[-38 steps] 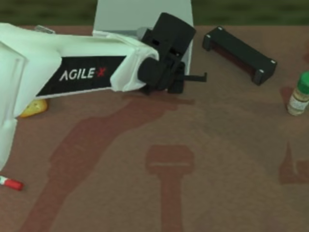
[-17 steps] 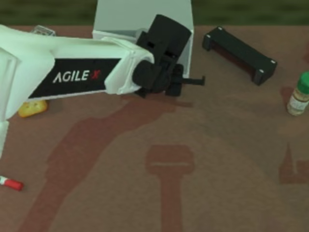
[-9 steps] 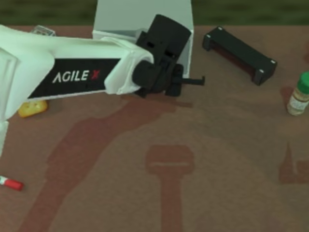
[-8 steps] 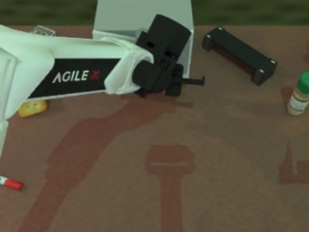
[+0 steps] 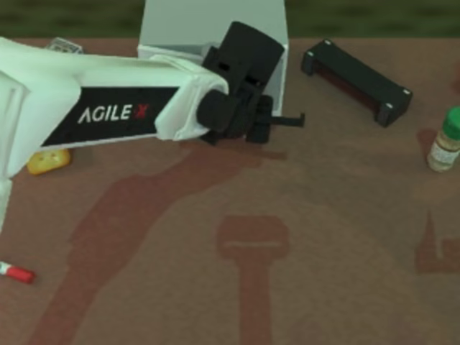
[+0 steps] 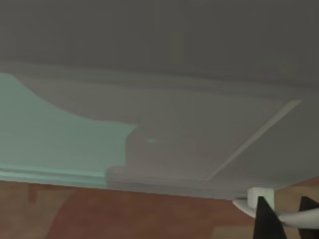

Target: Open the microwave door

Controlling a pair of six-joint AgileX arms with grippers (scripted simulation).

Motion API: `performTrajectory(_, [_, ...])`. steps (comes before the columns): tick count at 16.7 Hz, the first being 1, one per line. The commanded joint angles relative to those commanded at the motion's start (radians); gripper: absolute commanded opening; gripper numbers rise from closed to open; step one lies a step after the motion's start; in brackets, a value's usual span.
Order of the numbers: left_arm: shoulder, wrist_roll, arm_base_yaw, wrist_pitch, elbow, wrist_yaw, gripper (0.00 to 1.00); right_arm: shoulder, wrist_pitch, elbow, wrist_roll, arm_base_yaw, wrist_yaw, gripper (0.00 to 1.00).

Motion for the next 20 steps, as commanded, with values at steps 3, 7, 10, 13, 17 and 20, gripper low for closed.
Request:
performTrajectory(3, [0.000, 0.000, 0.000, 0.000, 0.000, 0.000, 0.00, 0.000, 0.000, 0.000, 0.000, 0.000, 0.000, 1.00])
performTrajectory(7, [0.001, -0.003, -0.007, 0.001, 0.000, 0.008, 0.00, 0.000, 0.000, 0.000, 0.000, 0.000, 0.000, 1.00])
performTrajectory(10, [-0.015, 0.019, 0.001, 0.015, -0.023, 0.019, 0.00, 0.000, 0.000, 0.000, 0.000, 0.000, 0.000, 1.00])
performTrajectory(13, [-0.028, 0.039, 0.007, 0.027, -0.045, 0.030, 0.00, 0.000, 0.000, 0.000, 0.000, 0.000, 0.000, 1.00])
performTrajectory(17, [-0.028, 0.039, 0.008, 0.027, -0.045, 0.030, 0.00, 0.000, 0.000, 0.000, 0.000, 0.000, 0.000, 1.00])
performTrajectory(20, [-0.028, 0.039, 0.008, 0.027, -0.045, 0.030, 0.00, 0.000, 0.000, 0.000, 0.000, 0.000, 0.000, 1.00])
